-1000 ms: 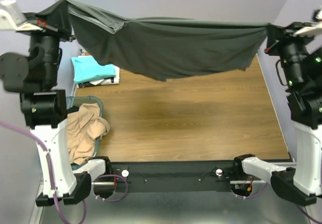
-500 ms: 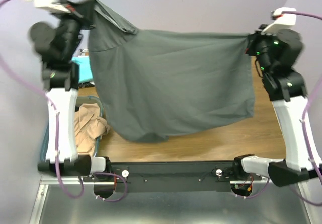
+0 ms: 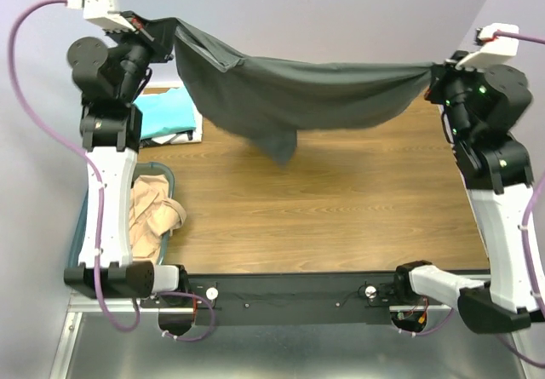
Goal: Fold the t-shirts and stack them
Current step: Flatten the tshirt out
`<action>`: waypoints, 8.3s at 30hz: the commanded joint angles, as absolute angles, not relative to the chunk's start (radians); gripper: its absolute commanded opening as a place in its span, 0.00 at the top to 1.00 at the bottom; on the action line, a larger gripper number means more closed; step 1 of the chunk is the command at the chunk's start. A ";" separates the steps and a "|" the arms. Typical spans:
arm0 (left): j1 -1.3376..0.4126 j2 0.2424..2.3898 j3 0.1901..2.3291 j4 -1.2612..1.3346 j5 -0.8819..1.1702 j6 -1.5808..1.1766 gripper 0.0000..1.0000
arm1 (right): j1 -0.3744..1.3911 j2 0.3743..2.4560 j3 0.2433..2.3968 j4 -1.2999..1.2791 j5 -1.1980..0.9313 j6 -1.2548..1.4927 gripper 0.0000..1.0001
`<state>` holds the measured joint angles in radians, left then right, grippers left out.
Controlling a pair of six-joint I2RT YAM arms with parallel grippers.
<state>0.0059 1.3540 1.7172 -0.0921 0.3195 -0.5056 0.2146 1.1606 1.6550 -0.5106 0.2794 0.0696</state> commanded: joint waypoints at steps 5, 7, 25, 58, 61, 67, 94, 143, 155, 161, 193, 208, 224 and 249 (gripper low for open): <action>0.003 1.177 1.723 -0.100 0.318 -0.505 1.00 | 0.212 1.017 1.618 -0.498 0.324 0.046 1.00; 0.003 1.135 1.727 -0.121 0.310 -0.505 1.00 | 0.210 0.988 1.635 -0.528 0.348 0.049 1.00; 0.003 1.218 1.793 -0.190 0.339 -0.543 1.00 | 0.212 1.031 1.582 -0.583 0.475 0.120 1.00; -0.212 1.744 1.191 -0.066 0.273 -0.423 0.25 | 0.183 1.480 0.919 -0.101 -0.075 0.262 0.03; -0.212 1.703 1.115 -0.078 0.267 -0.423 0.25 | 0.183 1.476 0.876 -0.104 -0.113 0.281 0.03; -0.212 1.707 1.017 -0.097 0.239 -0.445 0.25 | 0.181 1.494 0.828 -0.106 -0.132 0.296 0.03; -0.178 2.140 1.440 -0.218 0.256 -0.457 0.25 | 0.181 1.899 1.078 -0.112 -0.123 0.342 0.04; -0.267 1.776 0.983 -0.071 0.272 -0.448 0.25 | 0.181 1.330 0.652 -0.456 0.097 0.646 0.05; -0.267 1.802 1.003 -0.080 0.267 -0.433 0.25 | 0.181 1.422 0.675 -0.362 0.124 0.609 0.38; -0.267 1.809 1.008 -0.092 0.258 -0.423 0.25 | 0.183 1.367 0.715 -0.437 0.156 0.592 0.88; -0.253 1.809 0.982 -0.109 0.247 -0.406 0.24 | 0.183 1.357 0.805 -0.614 0.209 0.597 0.44; -0.253 1.761 0.979 -0.133 0.242 -0.407 0.25 | 0.181 1.330 0.698 -0.641 0.235 0.707 0.40; -0.242 1.773 1.002 -0.156 0.227 -0.387 0.24 | 0.181 1.390 0.821 -0.675 0.282 0.627 0.98; -0.187 1.666 0.994 -0.213 0.226 -0.364 0.24 | 0.181 1.388 0.989 -0.763 0.187 0.548 0.43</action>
